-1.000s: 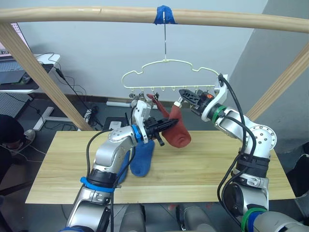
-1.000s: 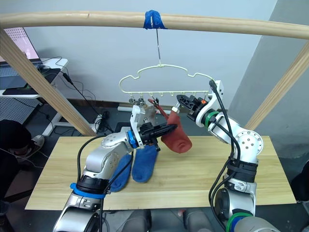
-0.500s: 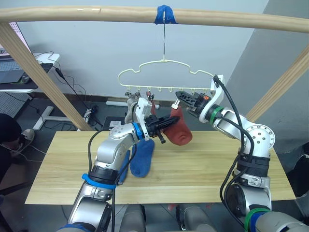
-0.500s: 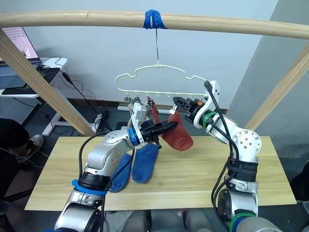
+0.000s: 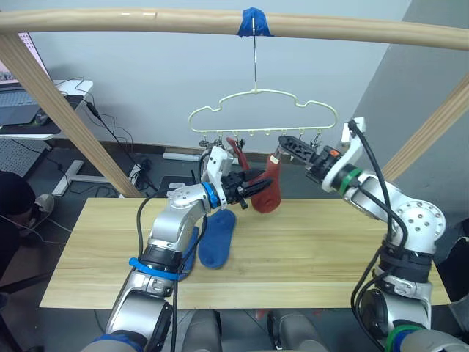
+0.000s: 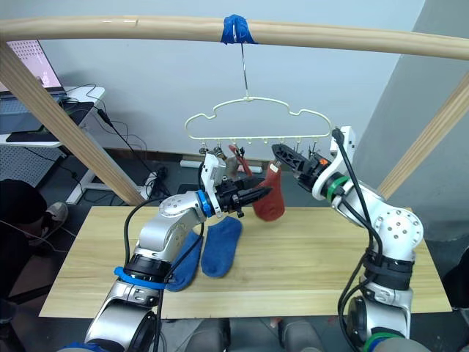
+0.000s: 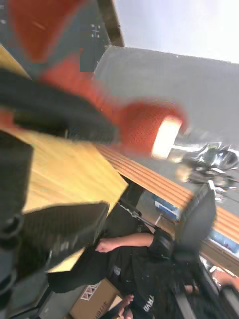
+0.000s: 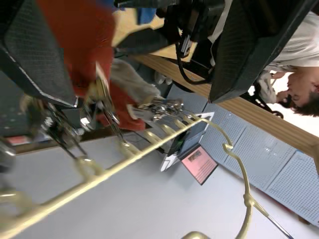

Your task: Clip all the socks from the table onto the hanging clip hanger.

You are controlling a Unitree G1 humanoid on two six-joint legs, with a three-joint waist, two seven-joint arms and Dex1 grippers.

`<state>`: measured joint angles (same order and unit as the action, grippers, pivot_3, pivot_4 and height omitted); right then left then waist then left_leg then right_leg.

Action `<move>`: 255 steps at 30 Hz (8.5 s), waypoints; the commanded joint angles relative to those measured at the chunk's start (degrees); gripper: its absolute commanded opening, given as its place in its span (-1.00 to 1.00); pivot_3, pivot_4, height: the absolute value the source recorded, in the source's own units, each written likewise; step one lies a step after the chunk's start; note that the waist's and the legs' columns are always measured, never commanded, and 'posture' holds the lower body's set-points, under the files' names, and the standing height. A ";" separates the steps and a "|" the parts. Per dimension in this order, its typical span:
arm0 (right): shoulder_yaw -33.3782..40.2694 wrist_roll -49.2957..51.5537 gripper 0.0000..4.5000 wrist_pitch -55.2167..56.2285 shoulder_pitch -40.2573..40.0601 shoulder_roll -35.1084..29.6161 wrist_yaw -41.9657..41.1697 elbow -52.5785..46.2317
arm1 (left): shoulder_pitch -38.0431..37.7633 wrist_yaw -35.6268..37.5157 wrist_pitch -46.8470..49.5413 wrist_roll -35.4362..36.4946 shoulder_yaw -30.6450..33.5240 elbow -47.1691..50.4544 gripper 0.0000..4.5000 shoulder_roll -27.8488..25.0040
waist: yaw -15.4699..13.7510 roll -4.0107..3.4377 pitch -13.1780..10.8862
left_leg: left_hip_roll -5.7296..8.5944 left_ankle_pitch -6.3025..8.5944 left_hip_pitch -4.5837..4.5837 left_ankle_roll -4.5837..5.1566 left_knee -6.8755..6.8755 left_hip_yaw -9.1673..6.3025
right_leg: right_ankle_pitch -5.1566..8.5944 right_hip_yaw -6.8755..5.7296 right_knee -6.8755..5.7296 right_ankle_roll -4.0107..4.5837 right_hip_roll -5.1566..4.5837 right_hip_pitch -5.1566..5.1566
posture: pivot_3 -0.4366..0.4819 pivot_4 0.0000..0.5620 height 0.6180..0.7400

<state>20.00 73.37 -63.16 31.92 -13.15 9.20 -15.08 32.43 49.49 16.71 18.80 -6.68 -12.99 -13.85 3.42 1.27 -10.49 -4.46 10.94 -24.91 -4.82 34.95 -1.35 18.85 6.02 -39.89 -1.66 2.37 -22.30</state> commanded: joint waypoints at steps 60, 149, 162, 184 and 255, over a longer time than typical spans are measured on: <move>-21.06 -66.45 0.07 47.62 -4.95 7.04 -11.43 9.90 | -20.51 -5.13 9.32 15.29 12.01 39.41 1.00 -16.36 | -2.28 0.01 0.04 | 0.01 -0.03 0.10 -0.05 0.12 -0.11 | -0.05 -0.15 -0.20 0.07 -0.08 0.09 | 0.15 -0.49 1.00; -17.50 -70.24 0.07 41.94 -0.79 9.98 -9.42 14.28 | -21.59 -7.96 7.69 13.75 9.78 40.42 1.00 -15.70 | -3.36 0.00 0.05 | 0.02 -0.05 0.15 -0.05 0.83 -0.12 | -0.05 -0.11 -0.98 0.09 -0.04 0.06 | 0.21 -0.48 1.00; -18.32 -72.51 0.07 41.38 1.04 8.63 -8.15 16.69 | -22.09 -8.49 7.74 13.74 10.11 41.09 1.00 -15.76 | -3.37 0.01 0.05 | 0.02 -0.04 0.15 -0.05 0.82 -0.11 | -0.05 -0.10 -0.98 0.09 -0.04 0.05 | 0.24 -0.50 1.00; -15.00 -64.99 0.07 41.13 4.61 16.86 -6.92 17.80 | -21.77 -9.10 7.43 13.57 9.53 41.11 1.00 -15.61 | -3.41 0.00 0.05 | 0.01 -0.04 0.15 -0.05 0.82 -0.12 | -0.05 -0.10 -0.98 0.09 -0.04 0.05 | 0.25 -0.54 1.00; -14.55 -57.55 -0.97 24.68 3.63 4.53 -20.36 6.24 | -11.10 -16.47 -10.79 -16.14 -4.99 -14.29 1.00 -6.29 | -2.29 -0.13 -0.06 | 0.02 -0.03 0.10 -0.03 0.75 -0.08 | 0.10 -0.09 -0.90 0.29 -0.01 -0.01 | -0.06 -0.40 1.00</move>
<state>5.12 14.87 -38.38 35.43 -8.66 -11.60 -5.82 19.51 34.17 9.31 4.86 -11.21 -23.73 -20.29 1.13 1.15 -10.54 -4.44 10.92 -24.82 -4.85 35.70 -1.44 18.94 5.92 -40.80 -1.36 2.37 -22.31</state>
